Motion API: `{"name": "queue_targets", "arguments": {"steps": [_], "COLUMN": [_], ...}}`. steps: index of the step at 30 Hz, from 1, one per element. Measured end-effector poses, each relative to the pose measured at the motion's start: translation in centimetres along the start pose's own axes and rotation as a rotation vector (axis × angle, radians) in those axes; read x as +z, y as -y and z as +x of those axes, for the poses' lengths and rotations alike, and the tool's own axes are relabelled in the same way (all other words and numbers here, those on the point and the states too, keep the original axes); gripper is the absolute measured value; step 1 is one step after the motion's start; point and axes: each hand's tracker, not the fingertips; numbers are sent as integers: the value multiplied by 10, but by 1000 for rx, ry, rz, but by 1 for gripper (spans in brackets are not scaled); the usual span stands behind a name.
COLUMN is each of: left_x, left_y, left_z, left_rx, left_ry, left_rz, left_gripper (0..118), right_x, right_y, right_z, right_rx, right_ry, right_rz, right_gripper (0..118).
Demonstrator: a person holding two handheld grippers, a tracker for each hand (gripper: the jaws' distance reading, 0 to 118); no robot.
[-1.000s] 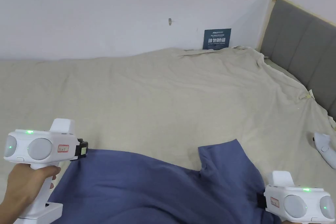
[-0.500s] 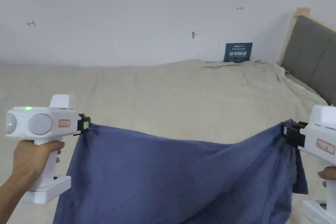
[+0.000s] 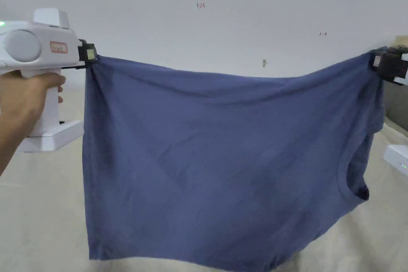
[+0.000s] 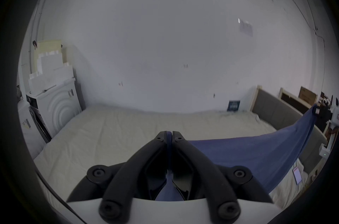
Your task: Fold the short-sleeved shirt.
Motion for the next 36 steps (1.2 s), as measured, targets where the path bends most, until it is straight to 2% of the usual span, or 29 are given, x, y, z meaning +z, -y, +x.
{"name": "queue_targets", "arguments": {"steps": [9,14,19,24,30,36], "left_x": [3,-4,-34,-71,-93,-102], "left_y": [-68,-73,-43,18,102,180], "left_z": [-1,6,10,15,18,15], "left_rx": [6,-22,-46,-82,-52,-32], "left_ry": [-14,-13,-19,-32,-29,-35], "left_rz": [95,115,52,-56,-194,-313], "left_gripper": [0,0,0,0,0,0], "right_x": [-16,-20,-34,-65,-83,-77], "right_y": [-83,-92,-53,11,94,169], "right_z": [-2,-1,5,23,40,36], "right_rx": [34,27,45,55,-32,-65], "right_ry": [21,28,47,68,74,80], "right_rz": [126,153,97,-10,-125,-240], "right_gripper": [2,2,2,2,2,2]}}
